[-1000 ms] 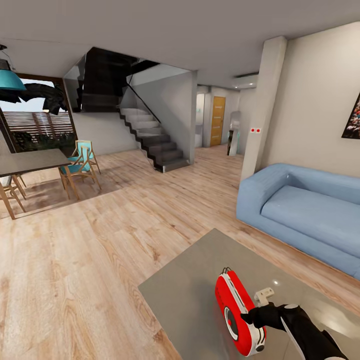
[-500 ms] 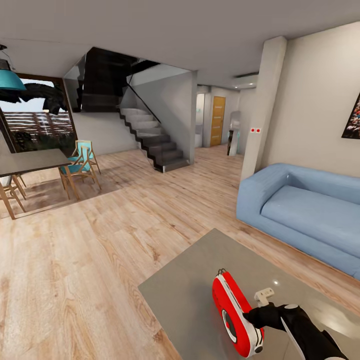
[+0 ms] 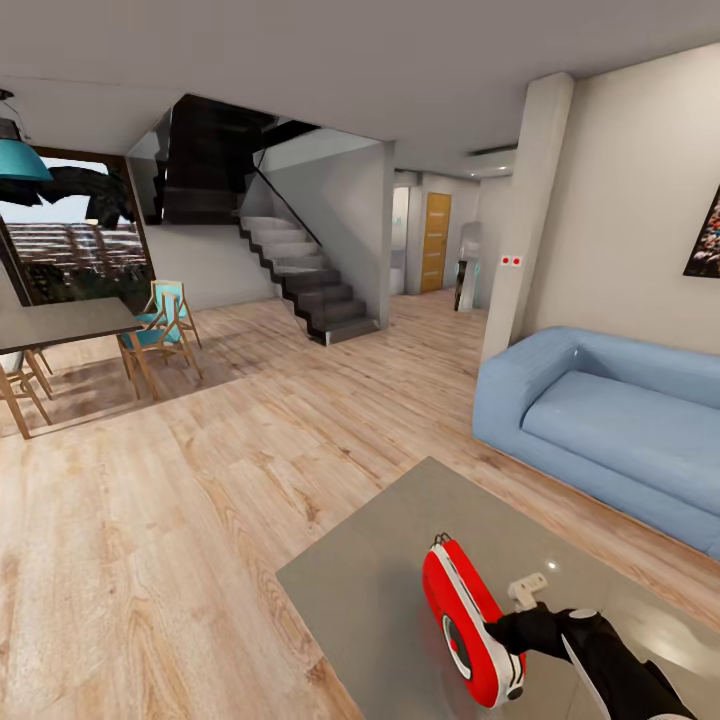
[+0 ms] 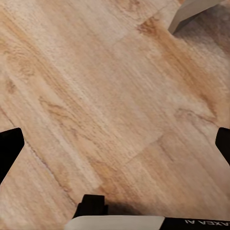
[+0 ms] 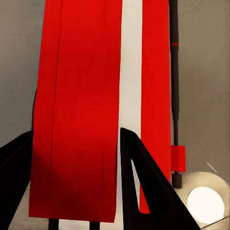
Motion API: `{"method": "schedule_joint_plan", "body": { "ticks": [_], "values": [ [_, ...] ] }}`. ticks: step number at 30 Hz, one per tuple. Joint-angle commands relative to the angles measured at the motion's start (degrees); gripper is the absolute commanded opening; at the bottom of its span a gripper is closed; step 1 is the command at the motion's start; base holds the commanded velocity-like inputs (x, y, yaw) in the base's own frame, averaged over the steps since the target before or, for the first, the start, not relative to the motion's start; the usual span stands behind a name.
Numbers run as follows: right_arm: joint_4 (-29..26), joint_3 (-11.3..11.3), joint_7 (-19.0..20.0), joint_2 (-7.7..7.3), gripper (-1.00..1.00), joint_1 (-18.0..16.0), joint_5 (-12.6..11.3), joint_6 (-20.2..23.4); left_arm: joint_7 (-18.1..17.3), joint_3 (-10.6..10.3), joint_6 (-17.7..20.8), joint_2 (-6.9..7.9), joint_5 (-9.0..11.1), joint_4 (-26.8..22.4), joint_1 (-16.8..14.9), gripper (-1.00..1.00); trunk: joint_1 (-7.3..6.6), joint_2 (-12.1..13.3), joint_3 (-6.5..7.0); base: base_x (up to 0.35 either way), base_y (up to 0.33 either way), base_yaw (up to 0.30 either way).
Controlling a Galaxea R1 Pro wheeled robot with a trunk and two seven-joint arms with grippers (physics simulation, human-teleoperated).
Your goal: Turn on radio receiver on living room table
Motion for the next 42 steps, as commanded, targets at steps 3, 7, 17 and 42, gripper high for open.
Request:
{"method": "schedule_joint_plan", "body": {
  "ticks": [3, 7, 17, 42],
  "values": [
    [0.0, 0.0, 0.0, 0.00, -1.00, 0.0, -0.1, 0.0, 0.0, 0.0, 0.0, 0.00, 0.0, 0.0, 0.0, 1.00, -0.44, 0.8, 0.36, 0.000, 0.000, 0.000],
    [0.0, 0.0, 0.0, 0.00, -1.00, 0.0, -0.1, 0.0, 0.0, 0.0, 0.0, 0.00, 0.0, 0.0, 0.0, 1.00, -1.32, 2.4, 1.08, 0.000, 0.000, 0.000],
    [0.0, 0.0, 0.0, 0.00, -1.00, 0.0, -0.1, 0.0, 0.0, 0.0, 0.0, 0.09, 0.0, 0.0, 0.0, 1.00, -3.52, 6.4, 2.88, 0.000, 0.000, 0.000],
    [0.0, 0.0, 0.8, 0.43, -1.00, 0.0, -0.1, 0.1, 0.1, -0.1, -0.1, 0.35, -0.2, 0.0, 0.0, 1.00, -9.01, 16.4, 7.36, 0.000, 0.000, 0.000]
  ]
}}
